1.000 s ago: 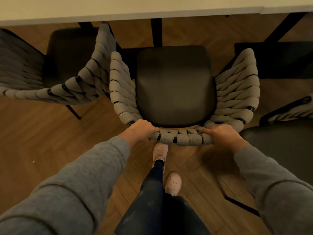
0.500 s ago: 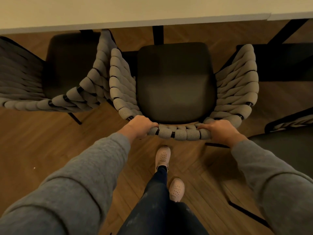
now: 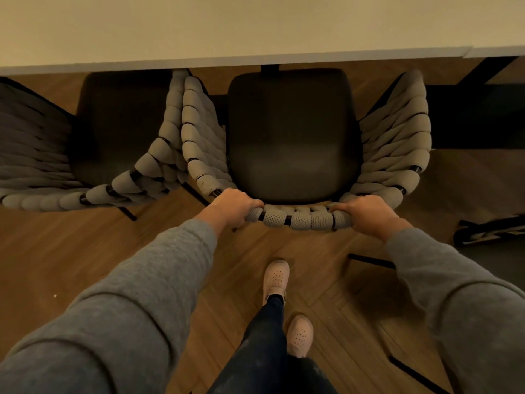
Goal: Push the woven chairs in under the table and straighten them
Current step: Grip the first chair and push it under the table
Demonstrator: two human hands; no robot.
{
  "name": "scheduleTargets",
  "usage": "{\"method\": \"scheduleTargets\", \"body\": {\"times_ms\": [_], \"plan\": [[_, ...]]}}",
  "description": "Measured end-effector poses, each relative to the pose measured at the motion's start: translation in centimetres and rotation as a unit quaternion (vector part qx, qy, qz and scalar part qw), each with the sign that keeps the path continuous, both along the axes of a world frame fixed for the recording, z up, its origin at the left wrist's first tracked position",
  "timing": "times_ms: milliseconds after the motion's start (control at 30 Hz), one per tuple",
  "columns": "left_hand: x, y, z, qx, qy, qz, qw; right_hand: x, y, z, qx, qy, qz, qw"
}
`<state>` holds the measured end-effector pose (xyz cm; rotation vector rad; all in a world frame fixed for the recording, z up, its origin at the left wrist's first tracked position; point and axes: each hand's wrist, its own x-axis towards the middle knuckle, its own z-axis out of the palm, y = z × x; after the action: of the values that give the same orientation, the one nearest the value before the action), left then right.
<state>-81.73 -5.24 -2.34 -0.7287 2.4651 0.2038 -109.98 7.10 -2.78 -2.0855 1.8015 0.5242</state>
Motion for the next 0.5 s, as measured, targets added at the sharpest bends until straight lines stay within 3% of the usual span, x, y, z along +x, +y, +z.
{"method": "scheduleTargets", "body": {"times_ms": [500], "plan": [[-1.6,-4.8,-1.0,-0.002,-0.004,0.013,1.0,-1.6,-5.0,0.0,-0.006,0.0,0.011,1.0]]}}
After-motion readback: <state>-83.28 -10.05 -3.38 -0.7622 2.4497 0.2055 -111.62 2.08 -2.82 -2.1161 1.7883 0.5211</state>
